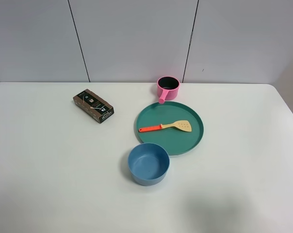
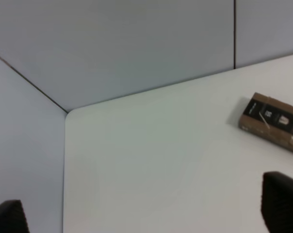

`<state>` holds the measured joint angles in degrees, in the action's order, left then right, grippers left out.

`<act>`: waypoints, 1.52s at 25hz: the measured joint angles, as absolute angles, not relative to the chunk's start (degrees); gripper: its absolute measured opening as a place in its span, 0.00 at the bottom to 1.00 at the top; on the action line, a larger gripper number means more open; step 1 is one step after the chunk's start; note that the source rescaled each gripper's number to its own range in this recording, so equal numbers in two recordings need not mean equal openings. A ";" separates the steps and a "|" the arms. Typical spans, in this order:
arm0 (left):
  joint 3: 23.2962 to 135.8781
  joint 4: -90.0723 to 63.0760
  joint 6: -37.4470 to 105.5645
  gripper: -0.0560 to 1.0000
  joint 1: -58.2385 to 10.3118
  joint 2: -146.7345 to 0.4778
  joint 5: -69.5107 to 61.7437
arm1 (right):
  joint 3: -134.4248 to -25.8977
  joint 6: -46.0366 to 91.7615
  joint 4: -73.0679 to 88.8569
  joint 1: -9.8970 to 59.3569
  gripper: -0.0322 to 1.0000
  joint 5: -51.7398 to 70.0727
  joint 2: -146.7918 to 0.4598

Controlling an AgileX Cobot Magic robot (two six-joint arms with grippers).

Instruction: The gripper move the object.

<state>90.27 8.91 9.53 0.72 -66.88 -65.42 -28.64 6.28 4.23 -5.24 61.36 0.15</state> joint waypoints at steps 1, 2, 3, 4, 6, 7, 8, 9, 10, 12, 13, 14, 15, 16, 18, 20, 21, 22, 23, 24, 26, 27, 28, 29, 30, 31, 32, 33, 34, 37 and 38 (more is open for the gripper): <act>87.02 8.91 9.53 0.96 0.72 -63.78 -64.78 | -28.64 6.28 4.23 -5.24 1.00 61.36 0.15; 83.59 8.91 9.53 0.96 0.72 -60.58 -64.11 | -28.64 6.28 4.23 -5.24 1.00 61.36 0.15; 80.74 8.91 9.44 0.96 0.72 -57.35 -63.47 | -28.64 6.28 4.23 -5.24 1.00 61.36 0.15; 77.38 8.85 9.07 0.96 0.72 -54.62 -63.19 | -28.64 6.28 4.23 -5.24 1.00 61.36 0.15; 71.34 7.92 7.95 0.96 0.72 -48.02 -63.17 | -28.64 6.28 4.23 -5.24 1.00 61.36 0.15; 68.08 7.14 7.31 0.96 0.72 -44.65 -63.17 | -28.64 6.28 4.23 -5.24 1.00 61.36 0.15; 64.87 6.29 6.93 0.96 0.72 -41.72 -63.17 | -28.64 6.28 4.23 -5.24 1.00 61.36 0.15; 61.69 5.57 6.77 0.96 0.72 -38.01 -63.06 | -28.64 6.28 4.23 -5.24 1.00 61.36 0.15; 59.09 5.17 6.69 0.96 0.72 -34.25 -62.84 | -28.64 6.28 4.23 -5.24 1.00 61.36 0.15; 53.24 4.50 6.55 0.96 0.72 -27.48 -61.96 | -28.64 6.28 4.23 -5.24 1.00 61.36 0.15; 51.08 4.33 6.55 0.96 0.72 -23.93 -61.68 | -28.64 6.28 4.23 -5.24 1.00 61.36 0.15; 48.71 4.19 6.55 0.96 0.72 -20.53 -61.58 | -28.64 6.28 4.23 -5.24 1.00 61.36 0.15; 46.60 3.83 6.49 0.96 0.72 -17.81 -61.53 | -28.64 6.28 4.23 -5.24 1.00 61.36 0.15; 44.72 3.22 6.52 0.96 0.72 -14.71 -61.45 | -28.64 6.28 4.23 -5.24 1.00 61.36 0.15; 41.81 1.41 6.52 0.96 0.72 -9.64 -61.13 | -28.64 6.28 4.23 -5.24 1.00 61.36 0.15; 39.53 0.00 6.52 0.96 0.72 -5.46 -60.43 | -28.64 6.28 4.23 -5.24 1.00 61.36 0.15; 38.47 -0.32 6.52 0.96 0.72 -3.34 -60.21 | -28.64 6.28 4.23 -5.24 1.00 61.36 0.15; 37.48 -0.32 6.52 0.96 0.72 -1.99 -59.84 | -28.64 6.28 4.23 -5.24 1.00 61.36 0.15; 36.46 0.00 6.52 0.96 0.72 -0.71 -59.58 | -28.64 6.28 4.23 -5.24 1.00 61.36 0.15; 35.71 0.00 6.52 0.96 0.72 0.00 -59.48 | -28.64 6.28 4.23 -5.24 1.00 61.36 0.15; 34.14 -0.44 6.52 0.96 0.72 0.32 -59.52 | -28.64 6.28 4.23 -5.24 1.00 61.36 0.15; 33.44 -0.88 6.52 0.96 0.72 0.32 -59.53 | -28.64 6.28 4.23 -5.24 1.00 61.36 0.15; 32.87 -1.31 6.48 0.96 0.72 0.32 -59.58 | -28.64 6.28 4.23 -5.24 1.00 61.36 0.15; 32.21 -1.58 6.48 0.96 0.72 0.32 -59.64 | -28.64 6.28 4.23 -5.24 1.00 61.36 0.15; 31.58 -1.58 6.48 0.96 0.72 0.32 -59.64 | -28.64 6.28 4.23 -5.24 1.00 61.36 0.15; 31.04 -1.58 6.48 0.96 0.72 0.32 -59.80 | -28.64 6.28 4.23 -5.24 1.00 61.36 0.15; 30.28 -1.64 6.46 0.96 0.72 0.32 -59.99 | -28.64 6.28 4.23 -5.24 1.00 61.36 0.15; 29.60 -1.64 6.33 0.96 0.72 0.32 -60.08 | -28.64 6.28 4.23 -5.24 1.00 61.36 0.15; 29.29 -1.64 6.23 0.96 0.72 0.32 -60.25 | -28.64 6.28 4.23 -5.24 1.00 61.36 0.15; 29.18 -1.64 6.10 0.96 0.72 0.32 -60.21 | -28.64 6.28 4.23 -5.24 1.00 61.36 0.15; 29.18 -1.64 6.10 0.96 0.72 0.32 -60.21 | -28.64 6.28 4.23 -5.24 1.00 61.36 0.15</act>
